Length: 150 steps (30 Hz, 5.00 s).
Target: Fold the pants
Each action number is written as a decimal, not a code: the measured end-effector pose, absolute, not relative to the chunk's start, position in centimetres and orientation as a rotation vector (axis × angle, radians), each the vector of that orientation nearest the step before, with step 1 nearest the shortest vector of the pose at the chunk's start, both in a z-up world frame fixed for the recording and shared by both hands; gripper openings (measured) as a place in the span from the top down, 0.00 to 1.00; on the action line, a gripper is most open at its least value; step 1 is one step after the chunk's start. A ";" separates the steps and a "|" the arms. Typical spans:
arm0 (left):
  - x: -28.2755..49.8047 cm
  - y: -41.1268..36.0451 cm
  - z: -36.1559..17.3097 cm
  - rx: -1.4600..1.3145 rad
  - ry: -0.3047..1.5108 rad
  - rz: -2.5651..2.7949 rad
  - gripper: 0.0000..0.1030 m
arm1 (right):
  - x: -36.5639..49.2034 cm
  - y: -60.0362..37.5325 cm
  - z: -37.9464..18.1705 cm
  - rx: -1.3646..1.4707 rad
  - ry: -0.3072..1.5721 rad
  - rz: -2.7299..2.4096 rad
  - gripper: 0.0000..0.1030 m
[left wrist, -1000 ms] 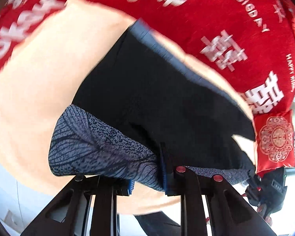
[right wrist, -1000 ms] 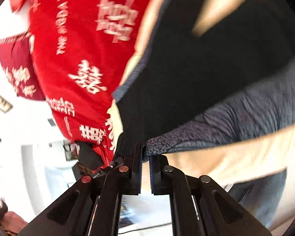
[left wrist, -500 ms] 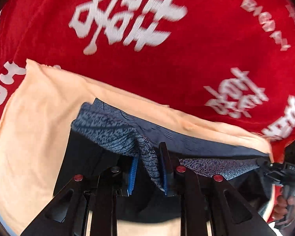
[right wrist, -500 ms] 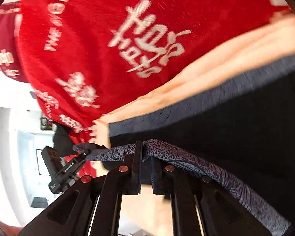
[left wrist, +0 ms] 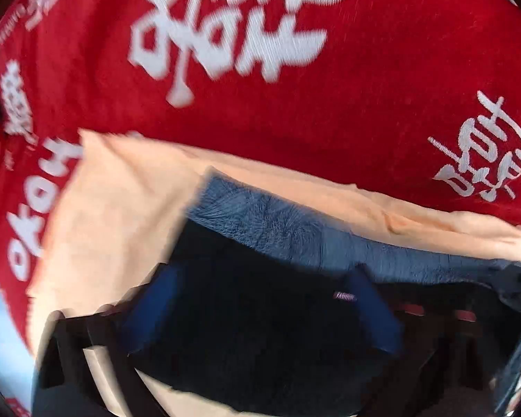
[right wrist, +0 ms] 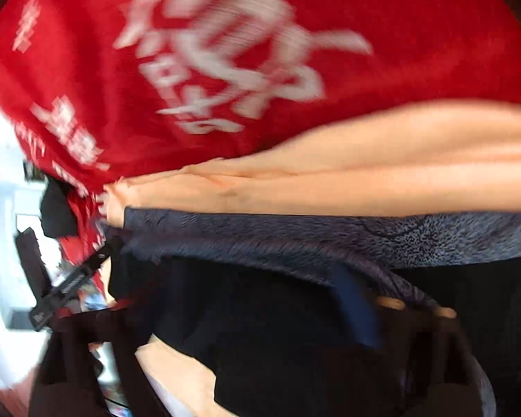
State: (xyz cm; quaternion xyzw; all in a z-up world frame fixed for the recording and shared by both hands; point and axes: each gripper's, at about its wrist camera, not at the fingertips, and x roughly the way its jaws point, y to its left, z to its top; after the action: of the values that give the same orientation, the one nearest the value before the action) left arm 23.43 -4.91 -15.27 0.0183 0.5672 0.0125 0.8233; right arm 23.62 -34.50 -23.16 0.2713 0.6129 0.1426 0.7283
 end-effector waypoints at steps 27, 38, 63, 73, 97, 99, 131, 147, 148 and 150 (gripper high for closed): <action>19.9 -14.9 -17.3 0.230 1.347 -0.046 0.01 | 15.3 -39.3 -18.2 0.444 1.299 0.130 0.27; 11.9 -20.8 -14.1 0.380 1.297 -0.248 0.01 | -0.2 -41.9 -16.0 0.541 1.264 -0.091 0.27; -0.2 -35.0 -16.0 0.377 1.369 -0.665 0.01 | -20.0 -47.7 -21.3 0.782 1.289 -0.332 0.24; -1.6 -42.7 -19.1 0.343 1.472 -0.796 0.31 | -18.7 -49.9 -23.5 0.937 1.255 -0.141 0.94; 11.9 -44.3 -12.7 0.263 1.260 -0.411 0.26 | 5.2 -72.3 -12.8 0.613 1.105 -0.044 0.93; 12.4 -44.0 -15.1 0.274 1.292 -0.354 0.26 | 7.4 -73.4 -14.2 0.563 1.151 -0.073 0.93; 16.9 -44.1 -19.6 0.292 1.246 -0.206 0.18 | 1.5 -73.7 -15.2 0.649 1.062 -0.295 0.90; 21.1 -42.6 -22.3 0.308 1.275 -0.099 0.18 | 3.3 -72.0 -17.0 0.510 1.221 -0.228 0.75; 21.5 -42.7 -22.9 0.312 1.277 -0.091 0.18 | 4.7 -71.8 -17.5 0.520 1.227 -0.215 0.75; 22.4 -42.4 -24.4 0.345 1.282 -0.053 0.18 | 6.8 -71.8 -19.3 0.525 1.244 -0.213 0.68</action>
State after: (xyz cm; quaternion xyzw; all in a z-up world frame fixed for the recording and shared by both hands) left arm 22.41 -42.42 -24.41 0.1603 0.5950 -0.0244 0.7872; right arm 6.81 -71.83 -19.27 0.2424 0.5747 -0.0984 0.7754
